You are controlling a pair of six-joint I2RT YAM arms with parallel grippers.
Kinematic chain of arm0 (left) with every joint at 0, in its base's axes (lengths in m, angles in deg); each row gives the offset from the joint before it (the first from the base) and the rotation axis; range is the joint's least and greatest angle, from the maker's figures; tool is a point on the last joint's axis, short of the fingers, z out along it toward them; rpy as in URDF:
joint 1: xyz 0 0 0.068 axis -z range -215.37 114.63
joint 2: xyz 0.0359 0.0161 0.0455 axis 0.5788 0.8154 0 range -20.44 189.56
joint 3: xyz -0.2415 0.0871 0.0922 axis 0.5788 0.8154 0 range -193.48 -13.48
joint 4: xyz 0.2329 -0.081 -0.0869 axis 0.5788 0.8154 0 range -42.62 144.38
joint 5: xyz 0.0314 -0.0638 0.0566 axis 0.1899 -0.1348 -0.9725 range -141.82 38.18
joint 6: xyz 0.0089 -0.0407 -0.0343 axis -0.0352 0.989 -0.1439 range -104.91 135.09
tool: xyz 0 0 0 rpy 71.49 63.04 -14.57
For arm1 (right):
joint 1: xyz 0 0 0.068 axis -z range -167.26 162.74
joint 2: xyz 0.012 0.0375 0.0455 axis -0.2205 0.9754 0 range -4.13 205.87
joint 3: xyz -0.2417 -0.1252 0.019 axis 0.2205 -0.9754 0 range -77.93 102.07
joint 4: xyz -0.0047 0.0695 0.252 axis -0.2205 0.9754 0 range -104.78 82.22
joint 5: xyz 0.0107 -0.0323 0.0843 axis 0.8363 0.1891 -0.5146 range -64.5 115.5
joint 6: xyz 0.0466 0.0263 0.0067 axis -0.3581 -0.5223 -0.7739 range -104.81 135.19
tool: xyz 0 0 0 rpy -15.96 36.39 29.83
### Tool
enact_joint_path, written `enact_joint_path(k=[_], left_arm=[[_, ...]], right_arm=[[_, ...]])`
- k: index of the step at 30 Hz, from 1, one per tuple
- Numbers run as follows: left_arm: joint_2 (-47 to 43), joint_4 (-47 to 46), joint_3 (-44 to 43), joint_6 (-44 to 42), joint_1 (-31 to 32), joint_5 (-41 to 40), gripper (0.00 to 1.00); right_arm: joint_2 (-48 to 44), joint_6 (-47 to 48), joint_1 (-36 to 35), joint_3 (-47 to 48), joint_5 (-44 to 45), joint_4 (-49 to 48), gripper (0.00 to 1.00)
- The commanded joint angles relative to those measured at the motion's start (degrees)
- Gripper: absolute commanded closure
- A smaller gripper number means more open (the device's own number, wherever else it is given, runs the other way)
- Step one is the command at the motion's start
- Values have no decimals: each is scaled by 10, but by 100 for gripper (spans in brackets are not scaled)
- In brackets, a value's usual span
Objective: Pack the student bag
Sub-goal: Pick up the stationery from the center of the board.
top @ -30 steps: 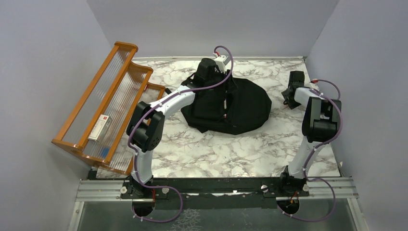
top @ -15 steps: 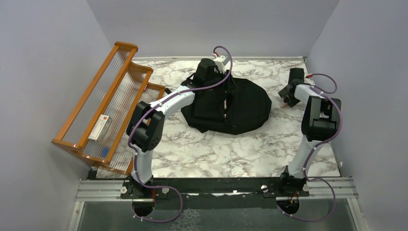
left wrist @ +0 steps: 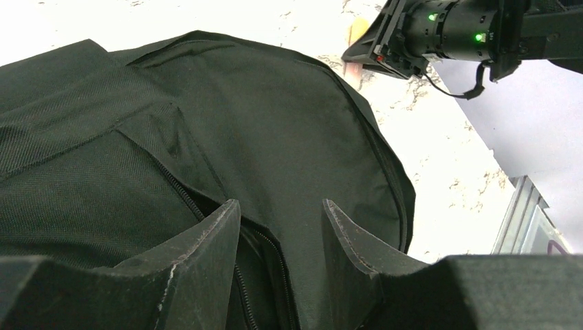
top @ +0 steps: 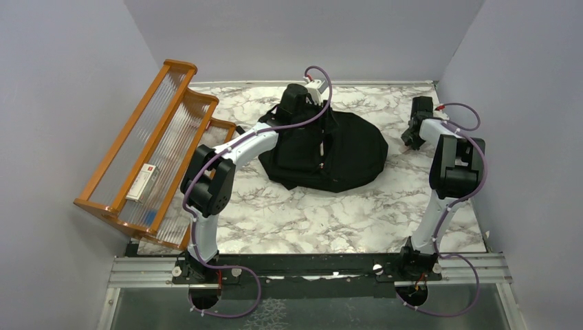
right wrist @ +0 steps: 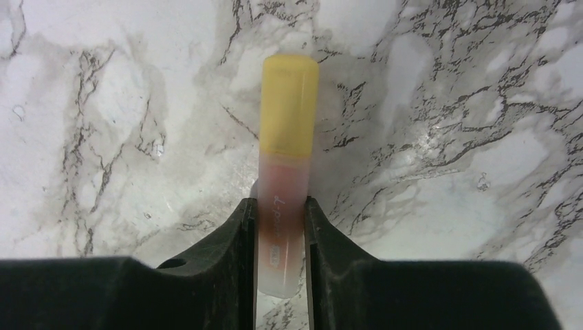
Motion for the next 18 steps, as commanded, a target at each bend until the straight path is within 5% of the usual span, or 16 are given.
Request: enact_joint_path(k=[1, 5, 18], left_arm=[[-32, 22, -10, -9, -3, -31, 52], [-30, 101, -51, -42, -3, -89, 52], [-20, 218, -59, -68, 17, -193, 47]], right_arm=[[-24, 23, -1, -39, -3, -1, 83], [-84, 52, -1, -65, -48, -48, 99], [-335, 96, -1, -201, -304, -161, 99]])
